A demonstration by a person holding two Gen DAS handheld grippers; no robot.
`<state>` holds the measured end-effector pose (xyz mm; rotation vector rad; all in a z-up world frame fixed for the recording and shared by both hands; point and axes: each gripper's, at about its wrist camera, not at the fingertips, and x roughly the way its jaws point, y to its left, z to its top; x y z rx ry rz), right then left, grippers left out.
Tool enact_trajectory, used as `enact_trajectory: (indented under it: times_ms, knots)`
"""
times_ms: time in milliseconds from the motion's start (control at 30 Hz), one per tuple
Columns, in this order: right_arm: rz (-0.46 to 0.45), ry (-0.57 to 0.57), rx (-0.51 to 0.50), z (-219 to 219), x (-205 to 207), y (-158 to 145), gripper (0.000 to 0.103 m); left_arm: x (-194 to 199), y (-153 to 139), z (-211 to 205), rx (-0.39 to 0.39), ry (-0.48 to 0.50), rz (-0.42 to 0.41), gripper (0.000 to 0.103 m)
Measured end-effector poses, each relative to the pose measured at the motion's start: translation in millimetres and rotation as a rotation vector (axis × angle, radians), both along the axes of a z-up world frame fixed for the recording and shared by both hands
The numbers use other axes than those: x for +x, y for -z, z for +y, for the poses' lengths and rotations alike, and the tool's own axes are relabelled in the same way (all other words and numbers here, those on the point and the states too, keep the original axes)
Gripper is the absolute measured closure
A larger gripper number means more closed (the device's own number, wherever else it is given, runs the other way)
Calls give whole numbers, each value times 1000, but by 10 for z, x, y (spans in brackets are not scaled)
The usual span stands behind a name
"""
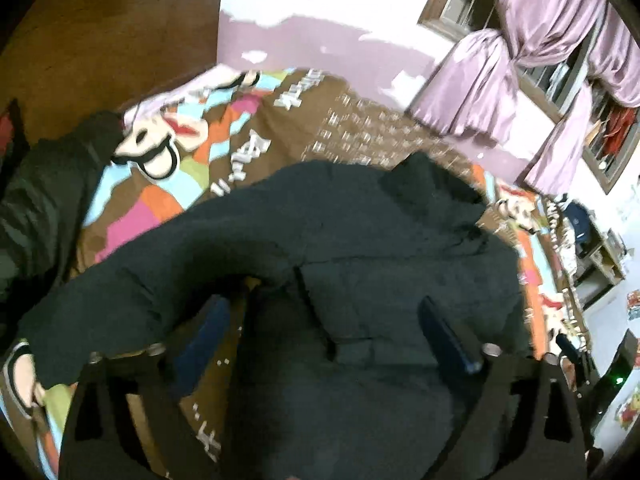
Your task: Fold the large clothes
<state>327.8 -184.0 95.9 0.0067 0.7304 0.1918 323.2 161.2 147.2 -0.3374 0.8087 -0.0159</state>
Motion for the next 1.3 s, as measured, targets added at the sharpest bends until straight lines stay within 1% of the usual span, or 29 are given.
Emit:
enact_trajectory:
  times_ms: [67,133,167,267,333,400,467,500,567,600,667,700,733,767,800,867,933,1000,1100,1200,1300]
  knots:
    - [-6,-1,28,-6,-56,-187,0,-176,-324,-46,-3,2,-16,4]
    - [-4,2,52,10,-93,-315,0,-288,-563,-67,0,7,-6,3]
    - [-1,1,63,27,-101,-379,0,-360,-706,-75,12,9,5,3]
    - [-3,-16,91,99,-121,-521,0,-549,-1010,-61,44,11,32,3]
    - [0,-36,97,181,-99,-562,0,-655,-1134,-15,54,12,45,3]
    - [4,-57,88,271,-59,-524,0,-749,-1189,61,54,4,39,3]
    - [12,-70,76,392,4,-420,0,-810,-1161,173,30,-10,20,3]
    - [15,-78,75,440,28,-364,0,-838,-1120,239,16,-21,15,3]
    - [10,-89,74,540,93,-215,0,-863,-915,439,-34,-67,15,3]
    - [7,-89,71,570,119,-153,0,-870,-752,570,-67,-109,19,3]
    - [8,-82,63,637,213,11,0,-871,-508,813,-116,-163,31,3]
    - [12,-78,61,659,270,90,0,-873,-352,928,-141,-192,35,3]
    - [18,-74,57,685,336,177,0,-851,-137,1058,-165,-232,35,3]
    - [23,-70,49,711,408,268,0,-834,7,1161,-174,-262,36,3]
    - [26,-68,42,729,472,345,0,-816,87,1256,-178,-283,37,3]
    - [36,-61,32,757,587,498,0,-751,389,1436,-176,-336,46,3]
    - [53,-50,25,774,696,669,0,-702,621,1567,-175,-361,50,3]
    - [73,-42,21,797,793,831,0,-681,820,1679,-189,-381,53,3]
    - [109,-24,28,857,906,1073,0,-697,1108,1829,-262,-407,67,3]
    - [135,-16,36,930,969,1235,0,-799,1269,1965,-327,-445,64,3]
    - [147,-6,26,988,1035,1316,0,-920,1417,2155,-452,-510,38,4]
